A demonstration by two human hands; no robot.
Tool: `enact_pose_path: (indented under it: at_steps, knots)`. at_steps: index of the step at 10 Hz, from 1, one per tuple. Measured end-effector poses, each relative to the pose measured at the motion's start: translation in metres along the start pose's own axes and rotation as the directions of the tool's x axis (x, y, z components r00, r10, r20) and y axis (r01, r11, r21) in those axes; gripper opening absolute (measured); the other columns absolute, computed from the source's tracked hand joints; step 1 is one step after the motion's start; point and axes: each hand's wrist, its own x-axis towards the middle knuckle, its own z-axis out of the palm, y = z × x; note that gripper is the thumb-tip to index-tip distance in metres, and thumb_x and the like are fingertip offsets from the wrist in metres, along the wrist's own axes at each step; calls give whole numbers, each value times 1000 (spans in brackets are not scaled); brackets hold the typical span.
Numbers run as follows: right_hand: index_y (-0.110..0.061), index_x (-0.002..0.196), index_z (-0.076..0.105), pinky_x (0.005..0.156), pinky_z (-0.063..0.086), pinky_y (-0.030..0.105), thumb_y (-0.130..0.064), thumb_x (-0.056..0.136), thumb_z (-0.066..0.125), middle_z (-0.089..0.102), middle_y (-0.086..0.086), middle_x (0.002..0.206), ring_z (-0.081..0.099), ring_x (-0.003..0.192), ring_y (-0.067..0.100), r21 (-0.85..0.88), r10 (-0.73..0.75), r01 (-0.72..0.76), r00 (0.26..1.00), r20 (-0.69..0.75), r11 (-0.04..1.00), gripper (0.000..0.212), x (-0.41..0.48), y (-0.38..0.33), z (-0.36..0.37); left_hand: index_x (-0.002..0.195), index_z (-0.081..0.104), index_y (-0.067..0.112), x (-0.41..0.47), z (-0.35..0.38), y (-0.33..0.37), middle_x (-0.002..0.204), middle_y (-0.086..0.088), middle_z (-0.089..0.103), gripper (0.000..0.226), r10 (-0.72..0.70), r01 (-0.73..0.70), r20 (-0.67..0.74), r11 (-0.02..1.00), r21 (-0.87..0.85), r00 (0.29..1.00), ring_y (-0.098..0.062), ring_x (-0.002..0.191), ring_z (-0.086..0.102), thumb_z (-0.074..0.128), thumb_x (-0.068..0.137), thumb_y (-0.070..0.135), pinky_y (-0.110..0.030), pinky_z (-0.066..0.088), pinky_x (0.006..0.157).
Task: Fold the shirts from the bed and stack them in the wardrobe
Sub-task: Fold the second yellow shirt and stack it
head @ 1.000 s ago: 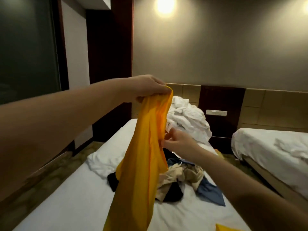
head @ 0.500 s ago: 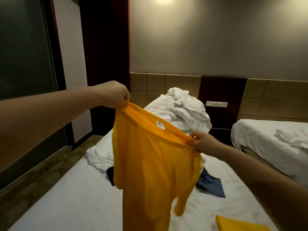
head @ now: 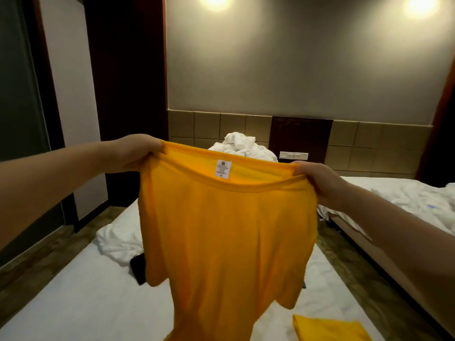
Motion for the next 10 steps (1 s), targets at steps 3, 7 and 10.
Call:
enact_pose_path:
  at_steps: [3, 7, 10]
  knots:
    - [-11, 101, 62, 59, 53, 23, -10, 87, 56, 63, 7, 91, 61, 76, 15, -16, 26, -23, 981, 194, 1000, 15, -18, -3, -24, 95, 59, 19, 9, -25, -31, 82, -4, 57, 71, 85, -56, 149, 980, -190, 985, -19, 68, 56, 81, 45, 64, -33, 48, 68]
    - [-18, 93, 55, 91, 51, 43, -19, 95, 51, 57, 2, 98, 57, 101, 25, -413, -459, 324, 841, -285, 851, 4, -15, -1, 6, 102, 63, 13, -11, -19, -35, 95, -9, 61, 70, 94, -69, 108, 974, -218, 990, -27, 85, 59, 77, 50, 58, -35, 52, 69]
    - [-11, 124, 52, 78, 46, 29, -20, 99, 43, 53, 11, 122, 54, 99, 21, -497, -142, 105, 989, -37, 862, 29, -17, -7, 3, 64, 70, 18, -15, -9, -38, 69, -4, 64, 56, 160, -66, 245, 933, -353, 956, -16, 62, 64, 94, 21, 46, -26, 55, 55]
